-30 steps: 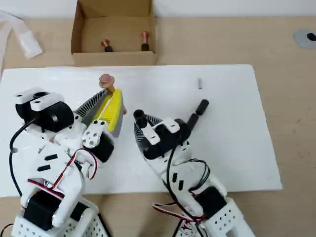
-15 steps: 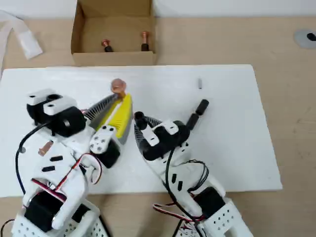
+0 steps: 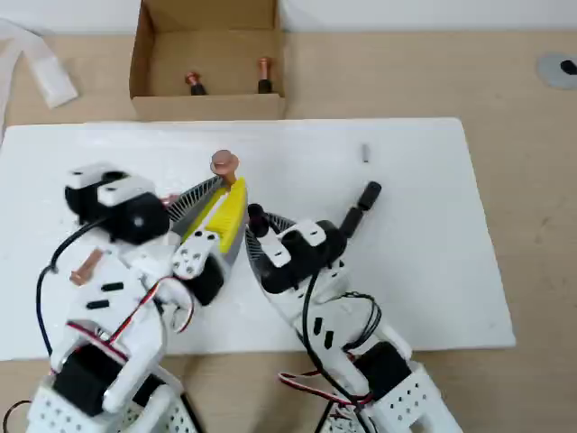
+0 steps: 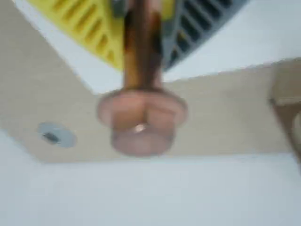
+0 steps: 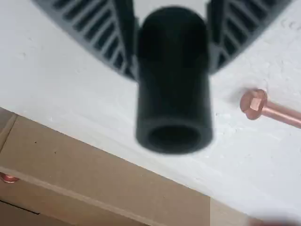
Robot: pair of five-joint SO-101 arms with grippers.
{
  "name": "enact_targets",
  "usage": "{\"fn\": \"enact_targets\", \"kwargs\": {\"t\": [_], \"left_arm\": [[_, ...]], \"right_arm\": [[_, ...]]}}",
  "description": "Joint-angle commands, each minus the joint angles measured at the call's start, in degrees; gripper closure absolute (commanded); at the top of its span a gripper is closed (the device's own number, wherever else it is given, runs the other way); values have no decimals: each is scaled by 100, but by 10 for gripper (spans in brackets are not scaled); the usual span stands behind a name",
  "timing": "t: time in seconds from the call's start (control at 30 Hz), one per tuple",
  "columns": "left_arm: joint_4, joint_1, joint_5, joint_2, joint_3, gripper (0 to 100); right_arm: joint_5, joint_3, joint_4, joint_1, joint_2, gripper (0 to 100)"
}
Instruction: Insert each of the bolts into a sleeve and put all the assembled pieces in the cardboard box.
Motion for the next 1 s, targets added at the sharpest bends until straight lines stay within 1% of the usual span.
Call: {"fn": "enact_targets", "kwargs": {"t": [0.0,0.27,0.57,0.87,0.97], "left_arm": [[-26,-141,-9,-48,44,994],[-79,-114,0,-31,53,993],[-774,-123,-9,-13,448,993],[-809,-114,-9,-13,484,993],[-809,-79,-9,-13,519,993]], "right_arm": [[-44,-66,-158,-75,-796,989],[-53,-66,-158,-84,-796,989],[-53,-66,-158,-84,-796,989],[-62,-57,-158,-84,-796,989],[-264,-57,-158,-84,-796,989]]}}
